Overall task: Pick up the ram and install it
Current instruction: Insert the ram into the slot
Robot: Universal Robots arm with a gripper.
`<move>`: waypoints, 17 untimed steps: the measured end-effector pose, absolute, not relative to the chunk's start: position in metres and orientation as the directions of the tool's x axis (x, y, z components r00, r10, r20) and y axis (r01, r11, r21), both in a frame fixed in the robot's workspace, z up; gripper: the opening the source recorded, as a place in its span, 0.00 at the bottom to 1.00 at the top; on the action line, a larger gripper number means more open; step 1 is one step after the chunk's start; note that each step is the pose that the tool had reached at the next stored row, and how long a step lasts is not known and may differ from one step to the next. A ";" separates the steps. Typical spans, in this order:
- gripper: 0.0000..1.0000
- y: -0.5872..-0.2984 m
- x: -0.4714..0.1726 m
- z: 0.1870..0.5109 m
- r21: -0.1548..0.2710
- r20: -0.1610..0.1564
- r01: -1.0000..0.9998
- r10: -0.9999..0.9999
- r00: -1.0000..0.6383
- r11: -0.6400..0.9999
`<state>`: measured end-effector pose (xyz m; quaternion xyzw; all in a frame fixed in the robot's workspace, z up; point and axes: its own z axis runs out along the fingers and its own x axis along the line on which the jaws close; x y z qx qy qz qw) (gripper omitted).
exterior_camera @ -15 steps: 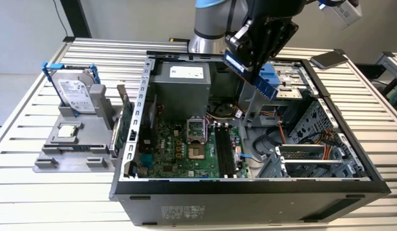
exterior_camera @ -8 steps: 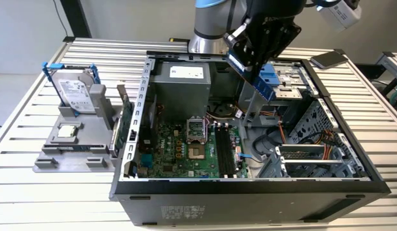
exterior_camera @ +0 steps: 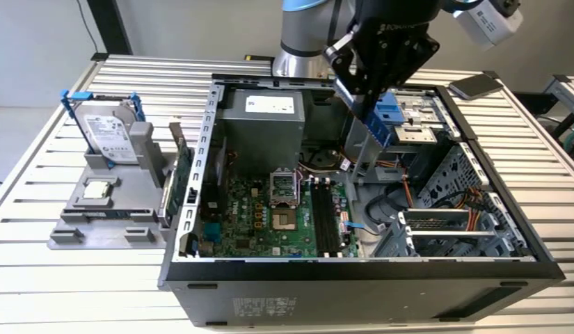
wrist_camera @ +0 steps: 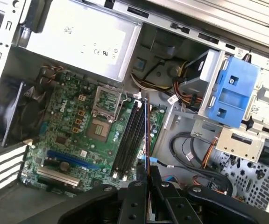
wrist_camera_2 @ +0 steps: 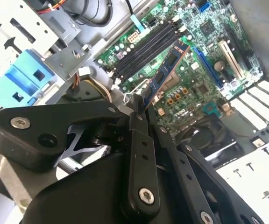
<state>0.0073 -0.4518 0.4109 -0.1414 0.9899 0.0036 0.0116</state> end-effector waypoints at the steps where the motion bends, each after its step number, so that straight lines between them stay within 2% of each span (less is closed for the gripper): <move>1: 0.00 -0.452 0.007 0.411 0.004 -0.024 -0.266 -0.266 -0.964 0.964; 17: 0.00 -0.452 0.007 0.411 0.004 -0.024 -0.080 -0.080 -0.997 0.997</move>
